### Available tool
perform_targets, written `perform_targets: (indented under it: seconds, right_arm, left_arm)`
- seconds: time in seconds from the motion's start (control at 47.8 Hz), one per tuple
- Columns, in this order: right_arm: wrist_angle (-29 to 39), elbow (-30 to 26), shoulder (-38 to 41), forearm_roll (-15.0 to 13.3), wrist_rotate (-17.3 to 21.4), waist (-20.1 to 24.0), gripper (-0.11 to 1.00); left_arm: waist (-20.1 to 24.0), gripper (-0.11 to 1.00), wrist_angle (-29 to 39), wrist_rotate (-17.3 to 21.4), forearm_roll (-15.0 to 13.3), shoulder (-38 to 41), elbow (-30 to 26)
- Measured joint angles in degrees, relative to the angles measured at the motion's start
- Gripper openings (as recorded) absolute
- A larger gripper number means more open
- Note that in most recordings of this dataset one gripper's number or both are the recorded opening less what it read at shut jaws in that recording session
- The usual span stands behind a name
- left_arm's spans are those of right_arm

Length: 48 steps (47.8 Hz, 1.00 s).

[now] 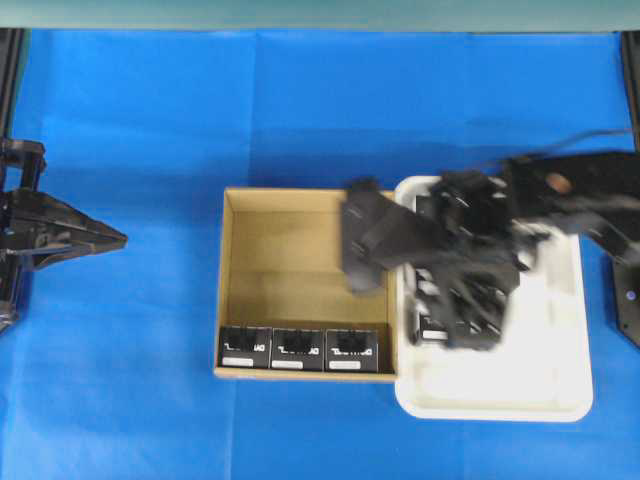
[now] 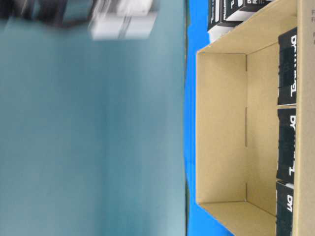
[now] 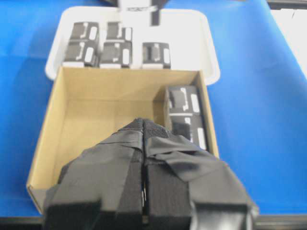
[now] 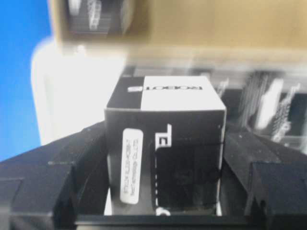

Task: Pick the box from inside the cardboard box.
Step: 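Carry the held black box right over the white tray, then lower the black box into the tray's empty lower-right slot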

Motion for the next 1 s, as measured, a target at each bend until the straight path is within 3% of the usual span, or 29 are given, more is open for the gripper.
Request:
perform_targets:
  seconds: [0.272,0.481,0.754,1.005]
  right_arm:
    - [-5.36,14.77,-9.76,0.0,5.98,3.87,0.63]
    - [-12.3,23.99,-9.84,0.09,6.06,6.33,0.63]
    - [-23.29,29.97,-7.91,0.09,6.06,6.33,0.63]
    - [-29.79,31.55,-3.69,0.0,6.06,6.33,0.63]
  left_arm:
    - [0.0,-0.07,0.0,0.0,0.0,-0.35,0.0]
    - [0.18,-0.07,0.09,0.0,-0.09,-0.35,0.0]
    - [0.18,-0.07,0.0,0.0,-0.09,-0.35,0.0]
    - [0.18,-0.07,0.0,0.0,0.0,-0.35,0.0]
